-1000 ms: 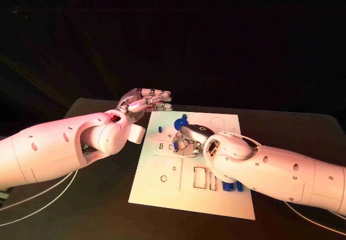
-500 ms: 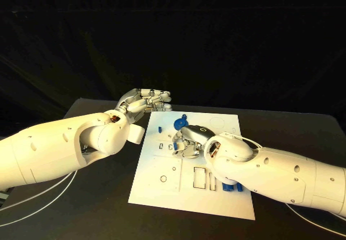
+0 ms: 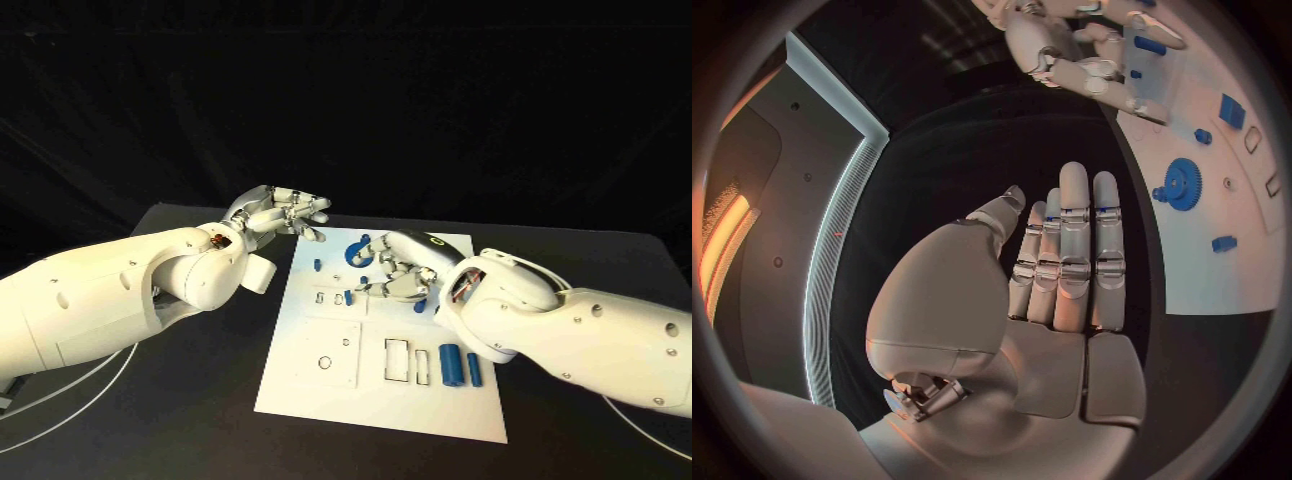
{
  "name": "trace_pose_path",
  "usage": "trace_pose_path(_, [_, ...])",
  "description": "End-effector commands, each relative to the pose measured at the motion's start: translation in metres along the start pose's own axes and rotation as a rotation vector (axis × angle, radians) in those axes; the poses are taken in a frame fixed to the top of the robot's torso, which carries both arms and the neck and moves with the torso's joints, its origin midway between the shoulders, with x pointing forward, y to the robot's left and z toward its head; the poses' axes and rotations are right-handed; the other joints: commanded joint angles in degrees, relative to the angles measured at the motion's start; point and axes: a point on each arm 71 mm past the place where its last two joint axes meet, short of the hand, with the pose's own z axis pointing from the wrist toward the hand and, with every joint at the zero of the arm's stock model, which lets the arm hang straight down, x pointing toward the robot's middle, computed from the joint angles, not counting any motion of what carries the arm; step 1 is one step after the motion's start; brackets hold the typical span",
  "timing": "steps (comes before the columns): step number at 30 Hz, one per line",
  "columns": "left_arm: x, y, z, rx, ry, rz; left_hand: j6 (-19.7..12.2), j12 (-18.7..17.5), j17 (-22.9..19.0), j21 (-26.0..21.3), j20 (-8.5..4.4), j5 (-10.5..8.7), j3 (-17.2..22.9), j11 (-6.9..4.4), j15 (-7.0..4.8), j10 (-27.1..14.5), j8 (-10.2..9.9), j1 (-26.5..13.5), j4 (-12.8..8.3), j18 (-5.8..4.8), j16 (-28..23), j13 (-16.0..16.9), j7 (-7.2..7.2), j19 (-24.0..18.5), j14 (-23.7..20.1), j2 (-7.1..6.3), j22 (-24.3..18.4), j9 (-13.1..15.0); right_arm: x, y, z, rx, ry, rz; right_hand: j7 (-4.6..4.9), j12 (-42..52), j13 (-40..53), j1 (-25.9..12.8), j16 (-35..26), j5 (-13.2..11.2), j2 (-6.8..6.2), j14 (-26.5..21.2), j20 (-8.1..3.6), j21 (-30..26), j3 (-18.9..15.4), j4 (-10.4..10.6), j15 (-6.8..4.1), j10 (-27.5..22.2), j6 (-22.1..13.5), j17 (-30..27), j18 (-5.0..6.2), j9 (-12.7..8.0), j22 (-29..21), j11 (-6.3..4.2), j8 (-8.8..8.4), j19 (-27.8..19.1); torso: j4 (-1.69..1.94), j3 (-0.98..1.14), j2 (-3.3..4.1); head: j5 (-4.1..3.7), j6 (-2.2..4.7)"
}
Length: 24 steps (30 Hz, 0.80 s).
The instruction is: Assemble the parts on the task board
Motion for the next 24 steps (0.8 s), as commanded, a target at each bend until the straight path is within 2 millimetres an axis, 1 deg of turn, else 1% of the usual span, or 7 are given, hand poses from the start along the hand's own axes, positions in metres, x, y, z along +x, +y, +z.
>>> trace_pose_path(1, [0.003,0.012,0.000,-0.143,0.141,0.161,0.68,2.13,10.52,3.52,-2.01,0.21,-1.93,-1.52,-1.24,3.89,-0.12,-2.61,1.56,0.35,11.95,1.68,-1.12,4.33,3.70,-0.53,1.70,0.30,-0.020,-0.010,-0.012,-0.003,-0.030,0.191,0.11,-0.59,-0.47,0.84,-0.60,1.11,0.27,5.41,0.35,-0.66,-0.36,0.07,0.17,-0.62,0.50,12.75,0.79,-0.05,9.86,-0.24,0.38,3.02,-0.16,-0.13,-0.73,-0.28,0.06])
trace_pose_path(2, [0.002,0.015,0.000,-0.179,0.163,0.202,1.03,3.05,19.63,5.09,-2.80,0.14,-2.71,-1.69,-1.62,4.80,-0.10,-3.62,2.50,0.26,21.03,2.66,-1.52,5.65,3.90,-0.39,2.54,0.55,-0.027,-0.017,-0.017,0.019,-0.036,0.219,0.07,-0.61,-0.52,0.92,-0.68,1.50,0.43,5.38,0.31,-0.77,-0.40,0.12,0.13,-0.64,0.57,12.63,0.81,-0.08,9.76,-0.27,0.50,2.97,-0.14,-0.14,-0.96,-0.28,-0.02])
trace_pose_path(4, [0.001,0.018,0.000,-0.217,0.180,0.255,1.17,3.61,26.07,6.05,-3.18,0.14,-3.52,-1.47,-1.65,5.00,-0.12,-4.95,3.64,0.22,27.01,3.39,-1.46,6.12,3.91,-0.30,3.10,0.74,-0.035,-0.024,-0.024,0.046,-0.043,0.248,0.03,-0.56,-0.52,0.99,-0.77,1.91,0.59,5.34,0.27,-0.84,-0.46,0.19,0.09,-0.59,0.72,12.51,0.83,-0.10,9.71,-0.33,0.67,2.94,-0.18,-0.15,-1.19,-0.20,-0.14])
trace_pose_path(8, [-0.003,0.023,0.002,-0.334,0.213,0.431,2.15,9.48,49.64,13.93,-4.55,0.19,-6.56,-2.31,-2.31,4.49,0.95,-6.37,6.47,-0.06,48.23,9.98,-2.39,7.93,2.69,-0.34,7.99,2.54,-0.059,-0.047,-0.049,0.129,-0.073,0.320,-0.08,-0.43,-0.47,0.95,-0.90,2.43,0.75,5.30,0.20,-0.89,-0.63,0.34,0.01,-0.42,1.07,12.35,0.83,-0.10,9.68,-0.42,1.00,2.94,-0.40,-0.16,-1.71,-0.28,-0.38])
trace_pose_path(11, [-0.003,0.024,0.005,-0.420,0.201,0.574,2.74,18.58,62.63,29.35,-5.67,0.65,-8.48,-3.57,-3.29,3.28,4.16,-6.40,8.83,-1.90,58.67,18.52,-3.82,11.35,4.20,0.15,26.20,5.73,-0.073,-0.061,-0.067,0.181,-0.096,0.357,-0.16,-0.31,-0.41,0.93,-0.93,2.63,0.85,5.29,0.14,-0.86,-0.74,0.42,-0.04,-0.26,1.33,12.32,0.82,-0.09,9.71,-0.49,1.21,2.97,-0.46,-0.19,-2.04,-0.41,-0.66])
trace_pose_path(17, [-0.003,0.019,0.012,-0.576,0.194,0.747,0.17,43.48,66.62,42.44,-6.24,0.03,-13.02,-4.67,-4.07,2.52,11.04,-7.33,12.58,-4.15,61.30,43.62,-4.47,13.51,4.98,1.17,43.62,13.86,-0.084,-0.074,-0.083,0.232,-0.114,0.379,-0.21,-0.33,-0.46,0.90,-1.03,2.71,0.86,5.25,0.11,-0.99,-0.84,0.47,-0.09,-0.25,1.49,12.17,0.86,-0.08,9.60,-0.54,1.35,2.91,-0.68,0.05,-2.64,-0.04,-1.31])
trace_pose_path(24, [0.008,0.014,0.026,-0.664,0.219,0.868,-3.17,47.86,66.83,47.86,-6.35,0.01,-16.14,-4.25,-4.05,0.74,13.84,-7.95,12.72,-5.49,61.29,48.29,-4.32,16.36,5.02,2.53,52.44,18.31,-0.085,-0.082,-0.088,0.273,-0.097,0.397,-0.28,-0.44,-0.61,0.68,-1.16,2.72,0.88,5.20,0.04,-1.17,-1.09,0.68,-0.16,-0.31,1.68,12.00,0.91,-0.10,9.43,-0.60,1.55,2.83,-0.40,0.25,-3.05,0.19,-2.06])
